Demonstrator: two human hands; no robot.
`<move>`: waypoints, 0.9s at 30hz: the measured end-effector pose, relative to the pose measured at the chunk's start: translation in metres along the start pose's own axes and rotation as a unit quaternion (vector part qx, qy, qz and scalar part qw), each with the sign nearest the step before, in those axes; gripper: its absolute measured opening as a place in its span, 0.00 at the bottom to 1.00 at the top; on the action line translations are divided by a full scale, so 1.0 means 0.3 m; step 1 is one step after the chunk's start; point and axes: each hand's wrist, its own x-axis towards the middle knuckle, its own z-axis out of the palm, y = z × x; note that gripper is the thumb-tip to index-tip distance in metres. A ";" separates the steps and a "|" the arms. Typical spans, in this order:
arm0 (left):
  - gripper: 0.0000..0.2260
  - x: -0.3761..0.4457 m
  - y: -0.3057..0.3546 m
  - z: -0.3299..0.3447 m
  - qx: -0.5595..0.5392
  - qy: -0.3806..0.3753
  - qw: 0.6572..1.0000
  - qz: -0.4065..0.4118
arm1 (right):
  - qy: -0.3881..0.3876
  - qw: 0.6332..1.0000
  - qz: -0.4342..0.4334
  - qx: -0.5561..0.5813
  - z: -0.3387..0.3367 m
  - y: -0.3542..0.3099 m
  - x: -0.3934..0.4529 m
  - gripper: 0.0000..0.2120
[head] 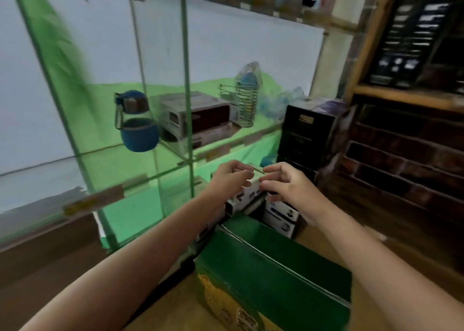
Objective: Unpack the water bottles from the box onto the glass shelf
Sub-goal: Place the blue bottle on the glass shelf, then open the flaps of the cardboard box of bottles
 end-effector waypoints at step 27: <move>0.03 -0.002 -0.600 0.588 0.169 -0.213 0.949 -0.161 | 0.117 0.935 0.281 -0.184 -0.250 0.832 -0.287 0.13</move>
